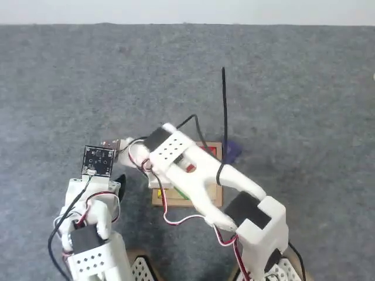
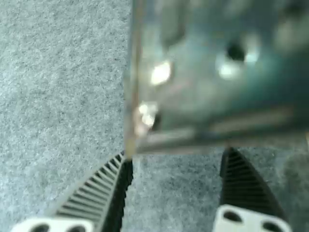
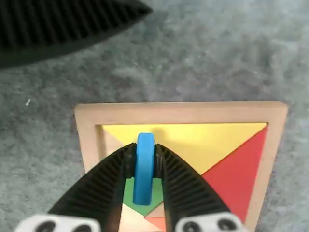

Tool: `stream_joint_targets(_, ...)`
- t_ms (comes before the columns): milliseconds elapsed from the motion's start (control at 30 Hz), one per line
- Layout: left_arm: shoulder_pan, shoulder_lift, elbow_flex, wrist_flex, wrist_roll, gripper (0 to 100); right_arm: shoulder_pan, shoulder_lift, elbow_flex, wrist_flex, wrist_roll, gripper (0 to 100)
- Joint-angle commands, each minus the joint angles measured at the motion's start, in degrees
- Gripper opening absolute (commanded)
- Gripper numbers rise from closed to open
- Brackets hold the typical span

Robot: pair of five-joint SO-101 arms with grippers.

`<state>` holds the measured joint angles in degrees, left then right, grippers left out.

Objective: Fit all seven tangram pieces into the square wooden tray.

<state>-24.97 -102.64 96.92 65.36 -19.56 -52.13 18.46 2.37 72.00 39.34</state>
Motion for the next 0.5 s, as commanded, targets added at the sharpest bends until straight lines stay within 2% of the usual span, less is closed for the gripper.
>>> stream_joint_targets(0,0.0,0.18,-0.4,-0.18,-0.62,28,-0.4,-0.4,-0.09,-0.31,0.79,0.9)
stream_joint_targets(467,0.0,0.18,-0.4,-0.18,-0.62,28,-1.8,-0.48,3.96,-0.13,3.69,0.9)
